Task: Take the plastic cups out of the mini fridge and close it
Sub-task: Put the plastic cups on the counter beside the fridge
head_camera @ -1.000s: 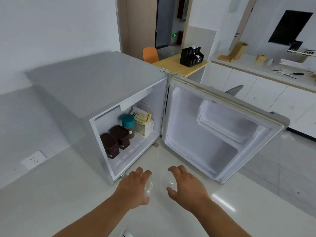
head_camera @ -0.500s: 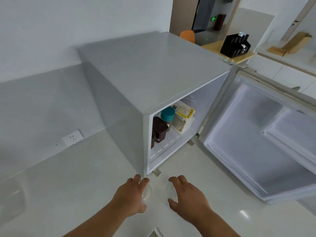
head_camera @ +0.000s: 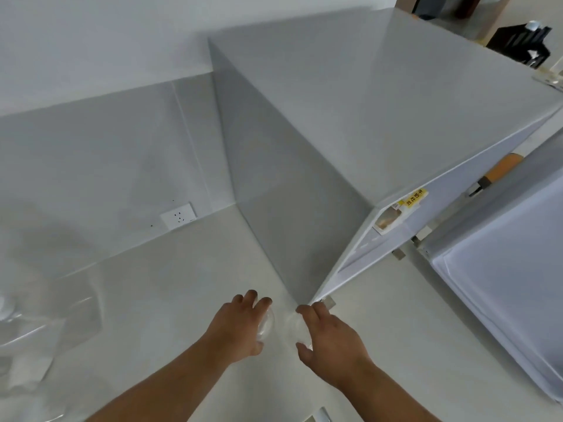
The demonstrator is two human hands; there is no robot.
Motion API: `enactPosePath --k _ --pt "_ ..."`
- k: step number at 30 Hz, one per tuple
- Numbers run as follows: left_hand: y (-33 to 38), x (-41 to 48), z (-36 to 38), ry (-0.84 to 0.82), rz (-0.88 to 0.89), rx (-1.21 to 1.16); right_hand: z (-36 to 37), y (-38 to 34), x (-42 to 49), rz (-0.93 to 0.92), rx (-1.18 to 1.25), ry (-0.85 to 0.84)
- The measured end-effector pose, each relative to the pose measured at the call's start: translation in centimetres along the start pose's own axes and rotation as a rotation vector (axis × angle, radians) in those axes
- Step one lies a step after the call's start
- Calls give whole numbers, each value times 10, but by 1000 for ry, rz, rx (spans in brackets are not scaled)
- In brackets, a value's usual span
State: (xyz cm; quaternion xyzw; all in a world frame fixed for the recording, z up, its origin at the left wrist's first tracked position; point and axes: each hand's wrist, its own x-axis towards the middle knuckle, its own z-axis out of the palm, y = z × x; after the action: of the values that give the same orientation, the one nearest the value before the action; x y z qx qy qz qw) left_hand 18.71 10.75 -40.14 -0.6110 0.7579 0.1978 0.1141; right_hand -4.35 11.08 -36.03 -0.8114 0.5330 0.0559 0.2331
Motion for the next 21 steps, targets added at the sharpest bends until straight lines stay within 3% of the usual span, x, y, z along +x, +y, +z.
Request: enactPosePath --k 21 --pt "-28 17 25 13 40 52 28 -13 23 2 11 14"
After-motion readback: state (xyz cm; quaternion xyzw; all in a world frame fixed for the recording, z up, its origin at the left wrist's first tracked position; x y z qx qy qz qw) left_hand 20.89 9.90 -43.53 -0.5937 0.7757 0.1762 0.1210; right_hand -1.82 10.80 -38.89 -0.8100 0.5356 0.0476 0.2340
